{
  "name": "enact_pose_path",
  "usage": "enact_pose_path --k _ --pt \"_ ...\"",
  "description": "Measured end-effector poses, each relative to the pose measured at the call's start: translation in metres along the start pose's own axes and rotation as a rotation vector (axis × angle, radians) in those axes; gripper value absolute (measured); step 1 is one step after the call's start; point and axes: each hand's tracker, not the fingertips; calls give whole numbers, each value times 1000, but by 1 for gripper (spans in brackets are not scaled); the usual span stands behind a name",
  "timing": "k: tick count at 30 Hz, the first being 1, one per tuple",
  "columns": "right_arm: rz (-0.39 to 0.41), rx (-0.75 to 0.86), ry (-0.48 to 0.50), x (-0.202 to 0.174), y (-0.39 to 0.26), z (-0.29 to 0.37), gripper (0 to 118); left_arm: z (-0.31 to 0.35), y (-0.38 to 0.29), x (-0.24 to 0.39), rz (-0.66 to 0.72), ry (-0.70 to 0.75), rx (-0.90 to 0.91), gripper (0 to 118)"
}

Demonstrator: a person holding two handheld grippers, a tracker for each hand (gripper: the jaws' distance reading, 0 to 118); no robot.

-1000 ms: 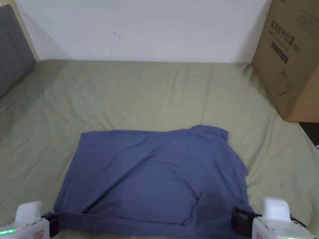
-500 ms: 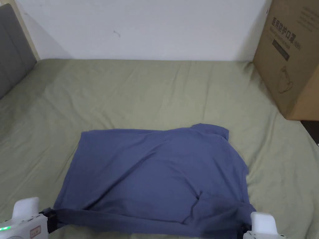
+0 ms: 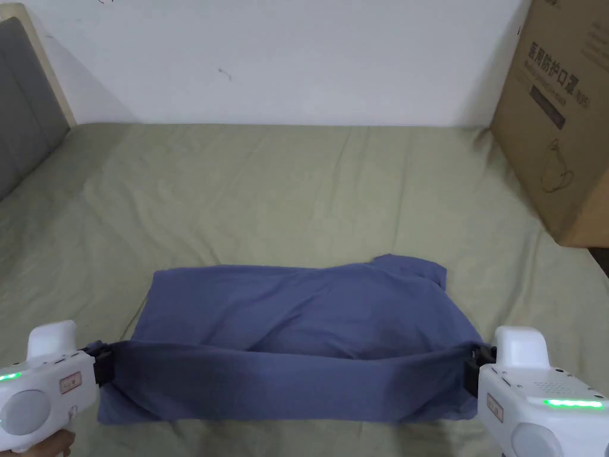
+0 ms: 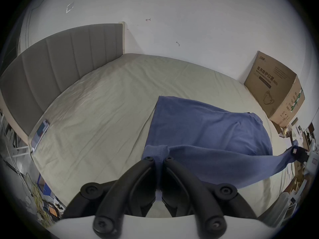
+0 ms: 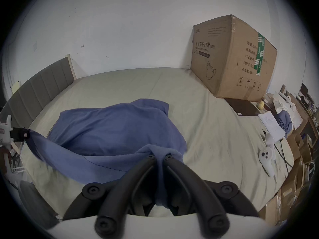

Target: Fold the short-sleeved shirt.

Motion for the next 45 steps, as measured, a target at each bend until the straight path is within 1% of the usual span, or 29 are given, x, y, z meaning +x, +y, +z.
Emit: enact_pose_path --k 3,6,12,14,16,17,18,19,20,21,22,23,24,25,27,28,31,33,35,37,39,40,41,42,43,44,45 --pt "-2 -36 -4 -1 12 -36 2 -31 12 6 -16 10 -24 4" --pt "-31 -102 -10 0 14 -70 2 -67 17 8 -20 13 -68 4" --pt "-44 -231 -41 2 2 -131 2 -124 14 15 -51 43 -176 4" --pt "-56 -275 -56 3 -5 -146 2 -138 9 16 -58 58 -220 4" --pt "-78 -311 -49 5 -13 -160 2 -147 4 16 -42 57 -254 4" --pt "-83 -315 -49 6 -14 -160 3 -146 3 17 -35 55 -242 6" --pt "-84 -306 -51 7 -14 -159 3 -144 4 16 -29 58 -227 11" --pt "-92 -293 -52 5 -12 -150 6 -140 6 17 -24 56 -220 29" --pt "-97 -283 -53 5 -9 -145 16 -137 8 18 -25 55 -223 51" --pt "-103 -270 -50 6 -5 -139 32 -133 10 19 -27 46 -225 72" --pt "-113 -247 -46 7 0 -131 62 -127 14 20 -32 37 -227 90" --pt "-122 -213 -39 5 6 -120 87 -119 16 24 -41 33 -221 95" --pt "-127 -190 -26 6 12 -111 102 -110 19 27 -48 25 -189 95" --pt "-131 -152 -18 6 19 -98 106 -96 23 31 -53 5 -116 95" --pt "-135 -57 -2 5 32 -71 105 -68 31 38 -57 -29 -37 95" --pt "-131 -18 7 4 41 -55 105 -52 39 41 -95 -24 22 95" --pt "-108 100 25 -2 60 -11 105 -8 52 52 -136 -68 121 95" --pt "-78 181 32 -7 69 19 105 23 56 60 -160 -90 196 95" --pt "-45 260 22 -15 75 48 105 53 59 67 -162 -100 280 94" --pt "-23 331 10 -23 76 73 105 79 56 73 -125 -127 341 94" --pt "-1 397 -9 -29 73 90 105 99 53 77 -129 -129 425 93" --pt "13 425 -29 -32 71 99 102 108 49 80 -131 -125 462 90" --pt "31 452 -41 -36 69 107 94 118 44 82 -135 -119 503 82" --pt "40 468 -56 -39 67 114 76 123 41 83 -138 -122 536 68" --pt "53 483 -65 -41 65 119 37 129 36 84 -142 -124 568 36" --pt "64 487 -67 -44 63 123 3 134 31 84 -143 -127 581 0" --pt "70 489 -68 -46 63 125 0 135 28 84 -143 -130 581 0"
